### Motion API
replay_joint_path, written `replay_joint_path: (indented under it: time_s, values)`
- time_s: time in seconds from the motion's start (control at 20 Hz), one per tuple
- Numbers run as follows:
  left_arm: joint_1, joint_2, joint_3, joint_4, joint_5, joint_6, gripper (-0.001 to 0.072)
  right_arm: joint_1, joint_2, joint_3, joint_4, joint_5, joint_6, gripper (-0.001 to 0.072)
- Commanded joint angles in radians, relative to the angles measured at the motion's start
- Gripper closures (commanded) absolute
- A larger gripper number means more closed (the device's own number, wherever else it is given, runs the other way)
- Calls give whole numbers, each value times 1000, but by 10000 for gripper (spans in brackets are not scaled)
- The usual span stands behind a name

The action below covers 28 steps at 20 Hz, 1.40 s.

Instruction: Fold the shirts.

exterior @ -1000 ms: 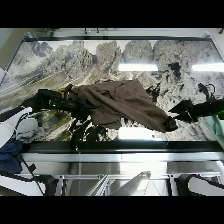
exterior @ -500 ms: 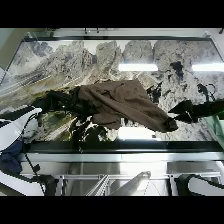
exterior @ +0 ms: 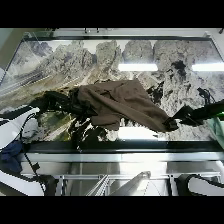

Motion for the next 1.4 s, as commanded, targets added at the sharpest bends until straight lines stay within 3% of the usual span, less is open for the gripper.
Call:
replay_joint_path:
  time_s: [0.0, 0.1, 0.15, 0.2, 0.25, 0.3, 0.45, 0.55, 0.6, 0.7, 0.75, 0.9, 1.0, 1.05, 1.15, 1.25, 1.35]
  values:
    - [14, 2, 1, -8, 50, 9, 684, 66, -52, -5, 36, 24, -3, 104]
    - [19, 1, 1, -8, 56, 10, 684, 140, -82, -5, 47, 12, 6, 115]
    - [20, 1, 1, -8, 56, 10, 684, 174, -97, -5, 52, 12, 14, 246]
    - [24, 1, 1, -8, 60, 13, 684, 206, -106, -5, 63, 13, 4, 494]
    - [31, 2, 2, -10, 77, 16, 684, 230, -107, -4, 79, 18, -17, 640]
    - [41, 8, 2, -14, 102, 23, 685, 240, -101, -3, 113, 39, -39, 688]
    - [96, 137, 2, -68, 229, 89, 685, 220, -16, 3, 363, 162, -176, 688]
    - [156, 306, 26, -247, 395, 182, 685, 165, 126, 12, 698, 285, -294, 688]
    - [196, 417, 76, -340, 482, 182, 685, 120, 222, 17, 913, 341, -352, 687]
    - [287, 648, 272, -323, 529, 51, 685, -24, 485, 41, 1348, 344, -470, 686]
    - [337, 732, 393, -322, 528, 5, 685, -103, 607, 61, 1445, 281, -530, 686]
    - [522, 864, 845, -312, 528, -15, 684, -354, 963, 116, 1460, -156, -565, 686]
    - [652, 896, 1077, -177, 441, 0, 684, -458, 1147, 121, 1459, -461, -607, 687]
    - [697, 900, 1139, -102, 413, -8, 683, -490, 1211, 123, 1445, -539, -661, 688]
    - [713, 882, 1131, -98, 428, -16, 682, -526, 1250, 154, 1347, -515, -658, 688]
    - [629, 843, 969, -197, 465, -21, 682, -526, 1199, 171, 1249, -414, -562, 687]
    - [506, 759, 790, -168, 492, -23, 682, -523, 1106, 168, 1154, -330, -462, 687]
